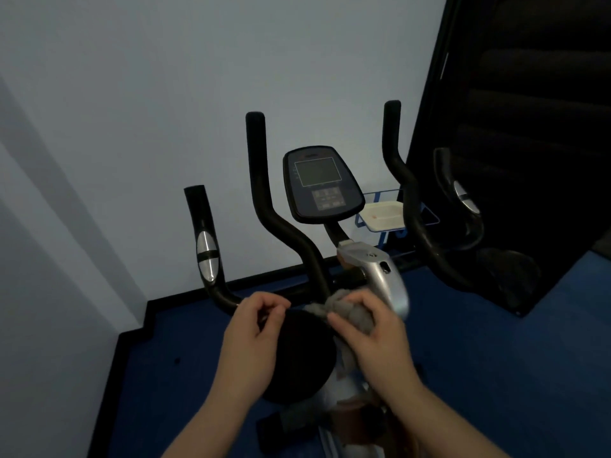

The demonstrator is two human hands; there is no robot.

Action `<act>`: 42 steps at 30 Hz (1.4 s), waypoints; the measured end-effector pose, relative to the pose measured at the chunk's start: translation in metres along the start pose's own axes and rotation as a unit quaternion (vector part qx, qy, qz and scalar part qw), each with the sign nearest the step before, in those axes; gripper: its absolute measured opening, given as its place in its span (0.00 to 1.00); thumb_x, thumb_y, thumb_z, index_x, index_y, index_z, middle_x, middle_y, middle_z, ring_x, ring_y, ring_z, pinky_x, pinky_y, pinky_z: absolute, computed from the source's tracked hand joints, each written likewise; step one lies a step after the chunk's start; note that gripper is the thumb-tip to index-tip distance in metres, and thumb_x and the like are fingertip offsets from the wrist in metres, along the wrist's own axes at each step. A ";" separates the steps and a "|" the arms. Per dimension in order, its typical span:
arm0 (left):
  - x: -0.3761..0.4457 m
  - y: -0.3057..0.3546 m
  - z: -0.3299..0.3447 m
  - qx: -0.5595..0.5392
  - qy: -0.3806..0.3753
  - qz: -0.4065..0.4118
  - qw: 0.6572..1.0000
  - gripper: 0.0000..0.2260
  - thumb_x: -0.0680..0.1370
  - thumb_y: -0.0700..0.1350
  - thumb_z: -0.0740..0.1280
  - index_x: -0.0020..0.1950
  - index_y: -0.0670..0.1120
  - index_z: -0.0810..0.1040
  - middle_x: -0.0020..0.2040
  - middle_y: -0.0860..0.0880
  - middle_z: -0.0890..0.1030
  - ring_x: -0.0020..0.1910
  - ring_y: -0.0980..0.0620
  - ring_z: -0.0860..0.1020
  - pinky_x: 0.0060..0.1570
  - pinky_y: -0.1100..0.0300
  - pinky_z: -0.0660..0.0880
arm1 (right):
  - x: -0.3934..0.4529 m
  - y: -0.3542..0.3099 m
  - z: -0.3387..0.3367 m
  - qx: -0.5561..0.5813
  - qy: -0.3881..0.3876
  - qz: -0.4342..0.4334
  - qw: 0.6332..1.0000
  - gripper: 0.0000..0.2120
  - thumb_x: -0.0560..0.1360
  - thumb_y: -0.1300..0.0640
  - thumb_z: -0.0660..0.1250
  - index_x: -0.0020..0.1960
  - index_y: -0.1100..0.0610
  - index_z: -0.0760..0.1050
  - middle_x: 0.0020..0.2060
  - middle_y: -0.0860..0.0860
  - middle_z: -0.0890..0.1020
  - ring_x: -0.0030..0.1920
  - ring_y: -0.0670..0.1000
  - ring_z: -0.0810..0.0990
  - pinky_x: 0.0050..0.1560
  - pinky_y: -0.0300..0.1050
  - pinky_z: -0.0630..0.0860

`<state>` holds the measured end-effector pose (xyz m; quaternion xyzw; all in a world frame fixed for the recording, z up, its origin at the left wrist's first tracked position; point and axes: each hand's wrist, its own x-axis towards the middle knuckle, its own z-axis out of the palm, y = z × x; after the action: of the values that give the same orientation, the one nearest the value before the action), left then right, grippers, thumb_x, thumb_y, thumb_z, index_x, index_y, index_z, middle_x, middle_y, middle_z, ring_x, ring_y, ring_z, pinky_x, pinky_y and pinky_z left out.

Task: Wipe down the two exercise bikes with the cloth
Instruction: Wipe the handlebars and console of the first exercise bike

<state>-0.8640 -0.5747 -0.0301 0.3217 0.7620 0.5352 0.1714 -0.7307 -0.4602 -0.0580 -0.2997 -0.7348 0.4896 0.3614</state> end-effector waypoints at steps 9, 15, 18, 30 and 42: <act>0.000 -0.001 -0.001 0.007 -0.005 0.007 1.000 0.07 0.80 0.43 0.64 0.47 0.53 0.79 0.48 0.53 0.80 0.45 0.63 0.76 0.45 0.64 0.71 | 0.036 -0.009 0.013 0.046 0.035 0.010 0.998 0.06 0.79 0.55 0.64 0.55 0.48 0.71 0.58 0.50 0.74 0.55 0.42 0.75 0.54 0.34 0.73; 0.000 -0.001 0.001 0.014 0.004 0.016 1.000 0.07 0.79 0.43 0.64 0.46 0.54 0.79 0.47 0.55 0.79 0.46 0.66 0.75 0.46 0.63 0.70 | -0.010 0.019 0.016 -0.006 -0.002 -0.080 0.997 0.17 0.76 0.52 0.67 0.59 0.39 0.63 0.58 0.45 0.71 0.58 0.37 0.74 0.54 0.30 0.73; 0.001 -0.001 0.000 0.017 0.004 0.010 1.000 0.07 0.80 0.43 0.64 0.45 0.55 0.79 0.48 0.54 0.79 0.46 0.65 0.75 0.47 0.62 0.71 | 0.035 0.004 0.017 -0.085 0.023 -0.099 0.991 0.14 0.78 0.54 0.67 0.58 0.43 0.66 0.57 0.45 0.70 0.53 0.34 0.71 0.51 0.27 0.69; 0.000 -0.002 -0.002 0.030 -0.008 0.030 0.999 0.08 0.80 0.42 0.64 0.47 0.54 0.79 0.48 0.55 0.78 0.47 0.66 0.75 0.43 0.75 0.68 | 0.039 -0.002 0.015 -0.209 0.001 -0.136 0.968 0.12 0.77 0.48 0.66 0.59 0.46 0.71 0.55 0.43 0.71 0.49 0.40 0.74 0.45 0.40 0.74; 0.000 -0.003 -0.001 0.022 -0.007 0.033 0.999 0.08 0.80 0.42 0.65 0.46 0.54 0.79 0.48 0.55 0.79 0.48 0.67 0.75 0.44 0.72 0.69 | 0.039 0.004 0.001 -0.118 0.021 -0.086 0.989 0.15 0.71 0.48 0.74 0.57 0.45 0.79 0.48 0.39 0.80 0.51 0.41 0.78 0.54 0.47 0.78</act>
<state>-0.8657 -0.5760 -0.0325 0.3542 0.7613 0.5216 0.1514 -0.7528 -0.4282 -0.0524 -0.2865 -0.8026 0.3599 0.3798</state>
